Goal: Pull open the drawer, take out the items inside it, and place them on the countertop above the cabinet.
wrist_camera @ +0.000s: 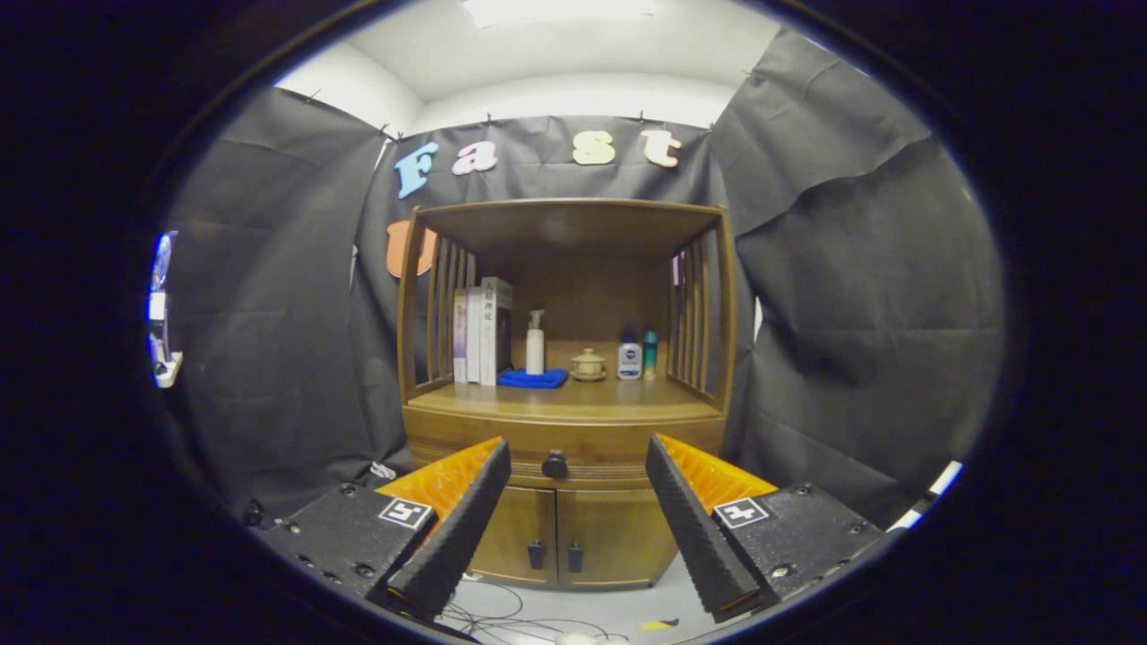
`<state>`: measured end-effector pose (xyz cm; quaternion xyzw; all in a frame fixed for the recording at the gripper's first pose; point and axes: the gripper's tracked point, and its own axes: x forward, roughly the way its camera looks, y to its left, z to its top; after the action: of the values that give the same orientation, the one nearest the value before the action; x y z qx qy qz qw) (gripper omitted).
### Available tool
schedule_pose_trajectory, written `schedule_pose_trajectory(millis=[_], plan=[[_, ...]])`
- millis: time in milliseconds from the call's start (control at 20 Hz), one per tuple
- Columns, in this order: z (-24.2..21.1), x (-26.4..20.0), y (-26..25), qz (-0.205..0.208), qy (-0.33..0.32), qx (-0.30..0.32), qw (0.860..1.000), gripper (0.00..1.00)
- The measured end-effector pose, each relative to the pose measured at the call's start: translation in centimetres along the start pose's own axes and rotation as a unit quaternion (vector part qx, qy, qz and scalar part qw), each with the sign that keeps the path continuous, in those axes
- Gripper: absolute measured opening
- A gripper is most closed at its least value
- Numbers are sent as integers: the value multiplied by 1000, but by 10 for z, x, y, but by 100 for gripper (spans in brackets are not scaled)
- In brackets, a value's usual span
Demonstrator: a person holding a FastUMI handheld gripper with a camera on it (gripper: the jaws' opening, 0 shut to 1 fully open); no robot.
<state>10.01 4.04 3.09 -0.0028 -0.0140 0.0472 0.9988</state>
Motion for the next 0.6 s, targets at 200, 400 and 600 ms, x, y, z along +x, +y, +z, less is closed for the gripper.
schedule_pose_trajectory(millis=[200,400,600], plan=[[-11,75,11,2,7,3,1000,99],[-41,147,16,3,22,0,1000,99],[-85,201,14,-7,55,-7,998,99]])
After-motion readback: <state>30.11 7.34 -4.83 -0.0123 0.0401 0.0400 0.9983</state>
